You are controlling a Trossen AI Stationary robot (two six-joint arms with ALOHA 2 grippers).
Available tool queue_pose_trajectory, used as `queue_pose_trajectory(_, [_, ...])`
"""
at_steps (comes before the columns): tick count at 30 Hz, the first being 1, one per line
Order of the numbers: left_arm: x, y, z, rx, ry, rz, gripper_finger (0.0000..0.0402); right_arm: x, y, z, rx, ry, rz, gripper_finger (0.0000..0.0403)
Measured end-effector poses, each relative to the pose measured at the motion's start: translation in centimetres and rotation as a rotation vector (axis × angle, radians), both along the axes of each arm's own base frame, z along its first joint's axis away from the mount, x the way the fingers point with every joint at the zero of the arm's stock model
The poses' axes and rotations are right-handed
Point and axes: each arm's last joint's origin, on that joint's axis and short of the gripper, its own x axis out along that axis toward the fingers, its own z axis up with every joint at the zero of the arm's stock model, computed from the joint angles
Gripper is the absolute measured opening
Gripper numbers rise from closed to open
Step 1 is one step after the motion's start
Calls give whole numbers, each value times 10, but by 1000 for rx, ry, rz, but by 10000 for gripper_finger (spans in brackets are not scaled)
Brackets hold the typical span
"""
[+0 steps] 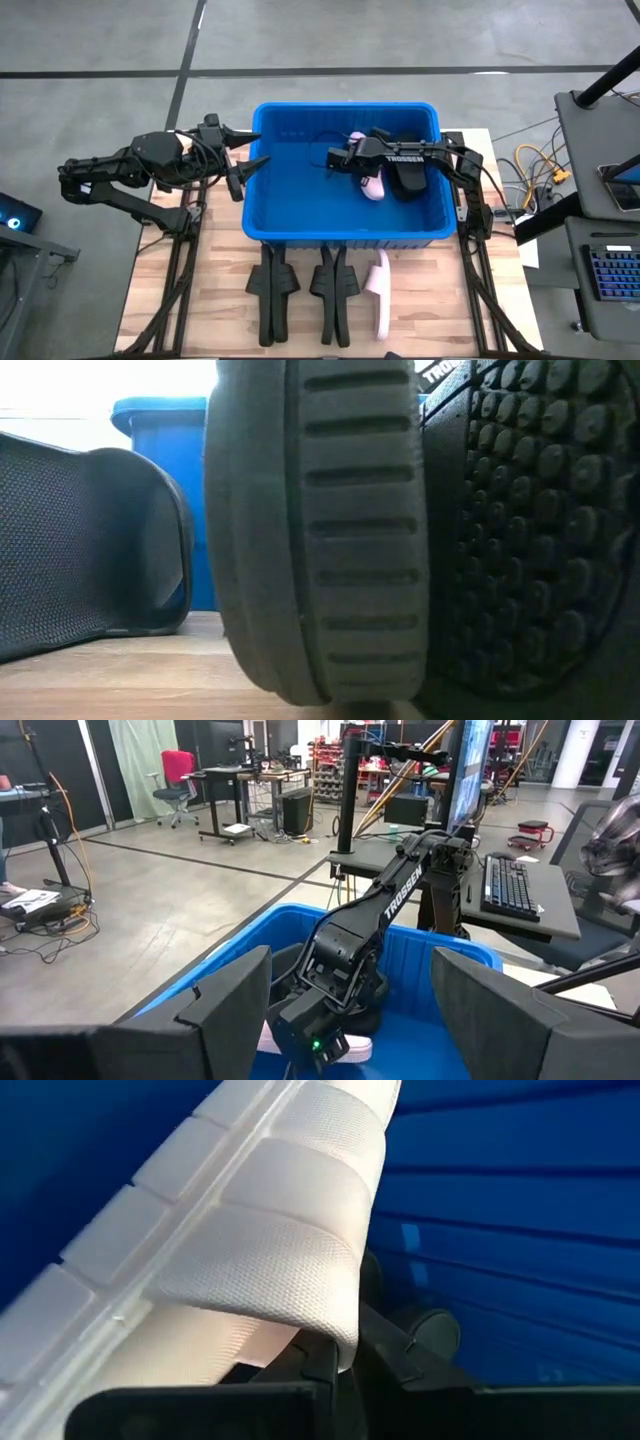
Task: Pick and place slides into bin
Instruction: Put the pink slide into the blue bin
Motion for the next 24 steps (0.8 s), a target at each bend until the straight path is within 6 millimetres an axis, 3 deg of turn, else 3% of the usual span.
queue_pose_trajectory(9, [0,0,0,-1,-1,0,259,-1,0,0,19,43,39,28])
queue_pose_trajectory(17, [0,0,0,-1,0,0,259,-3,-1,0,35,59,31,96])
queue_pose_trajectory(24, [0,0,0,-1,0,0,259,-7,-5,-2,156,43,23,161])
